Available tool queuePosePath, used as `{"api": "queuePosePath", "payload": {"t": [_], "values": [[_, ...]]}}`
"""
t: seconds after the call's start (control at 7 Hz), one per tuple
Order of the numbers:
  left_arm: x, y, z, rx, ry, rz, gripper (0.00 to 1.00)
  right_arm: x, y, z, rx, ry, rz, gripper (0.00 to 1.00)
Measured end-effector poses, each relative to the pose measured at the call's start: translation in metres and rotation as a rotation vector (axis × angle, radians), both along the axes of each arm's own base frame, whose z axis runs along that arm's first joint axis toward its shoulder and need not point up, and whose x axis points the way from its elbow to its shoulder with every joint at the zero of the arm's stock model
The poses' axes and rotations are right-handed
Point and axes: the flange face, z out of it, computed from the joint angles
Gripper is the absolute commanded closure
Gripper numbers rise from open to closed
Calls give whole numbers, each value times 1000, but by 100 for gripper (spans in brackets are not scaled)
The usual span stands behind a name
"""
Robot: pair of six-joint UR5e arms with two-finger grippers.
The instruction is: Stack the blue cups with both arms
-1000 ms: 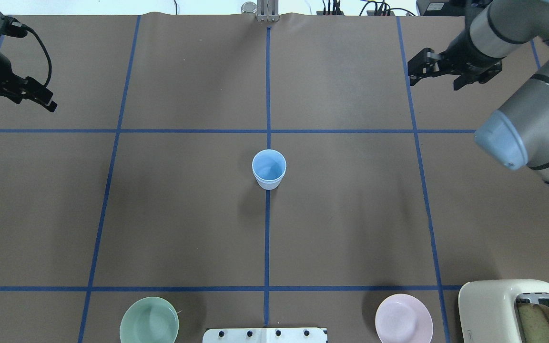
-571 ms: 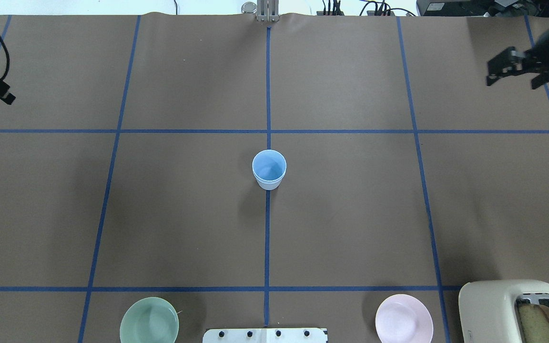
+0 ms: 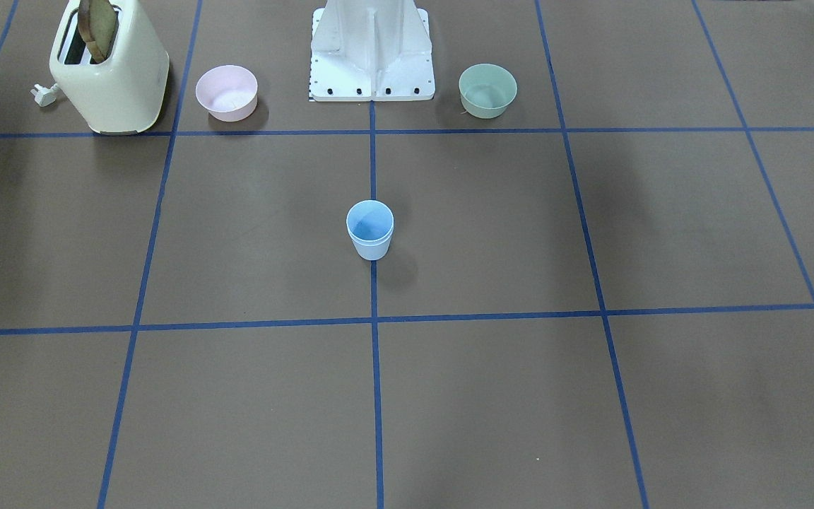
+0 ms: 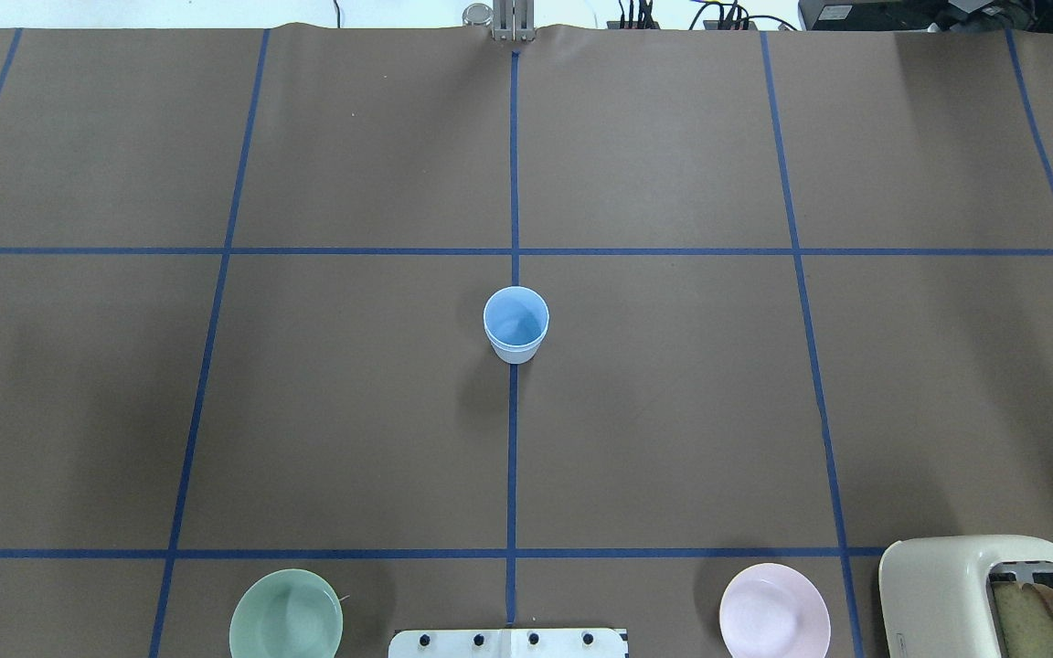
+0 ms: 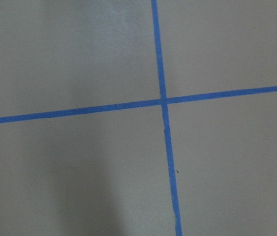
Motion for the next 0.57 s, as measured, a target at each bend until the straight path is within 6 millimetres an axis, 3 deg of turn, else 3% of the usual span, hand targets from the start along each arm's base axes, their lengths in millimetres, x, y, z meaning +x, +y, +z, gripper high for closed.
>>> {"api": "queuePosePath", "payload": {"t": [0.29,0.57], "values": [[-16,30,32,-49,8,-18,1,14,24,18,-26,1,14,0],[-16,44,44,-82,30,-24,1,19,32,23,-20,4,5,0]]}}
